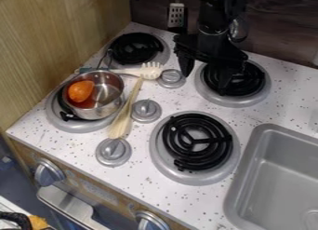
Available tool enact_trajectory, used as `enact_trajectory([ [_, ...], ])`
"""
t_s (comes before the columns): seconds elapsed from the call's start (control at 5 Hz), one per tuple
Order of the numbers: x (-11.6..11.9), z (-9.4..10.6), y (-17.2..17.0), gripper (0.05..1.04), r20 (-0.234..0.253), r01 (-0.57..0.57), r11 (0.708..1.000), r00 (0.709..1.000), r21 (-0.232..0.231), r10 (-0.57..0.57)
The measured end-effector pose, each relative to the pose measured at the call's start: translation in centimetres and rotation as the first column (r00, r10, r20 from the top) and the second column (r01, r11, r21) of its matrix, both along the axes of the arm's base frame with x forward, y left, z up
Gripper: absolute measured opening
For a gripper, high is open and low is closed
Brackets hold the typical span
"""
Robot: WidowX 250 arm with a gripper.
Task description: Move the orange object to the upper right burner
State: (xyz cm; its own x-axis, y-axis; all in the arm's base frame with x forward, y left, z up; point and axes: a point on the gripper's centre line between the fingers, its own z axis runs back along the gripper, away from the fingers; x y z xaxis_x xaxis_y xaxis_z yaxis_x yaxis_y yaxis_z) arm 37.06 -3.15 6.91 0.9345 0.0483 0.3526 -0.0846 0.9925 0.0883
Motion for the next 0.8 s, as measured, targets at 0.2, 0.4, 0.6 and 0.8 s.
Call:
enact_trajectory([
  [0.2, -0.7, -1.6, 0.1, 1.001, -0.044, -0.003, 1.0, 0.999, 0.003, 0.004],
  [0.4, -2.2, -3.0, 1.3, 1.001, -0.086, -0.034, 0.999, 0.996, 0.005, 0.034],
  [0.6, -3.2, -1.7, 2.6, 1.001, -0.094, -0.029, 0.998, 0.995, 0.049, 0.033],
  [0.8, -4.4, -0.1, 5.0, 1.001, -0.139, -0.044, 0.994, 0.989, 0.102, 0.058],
])
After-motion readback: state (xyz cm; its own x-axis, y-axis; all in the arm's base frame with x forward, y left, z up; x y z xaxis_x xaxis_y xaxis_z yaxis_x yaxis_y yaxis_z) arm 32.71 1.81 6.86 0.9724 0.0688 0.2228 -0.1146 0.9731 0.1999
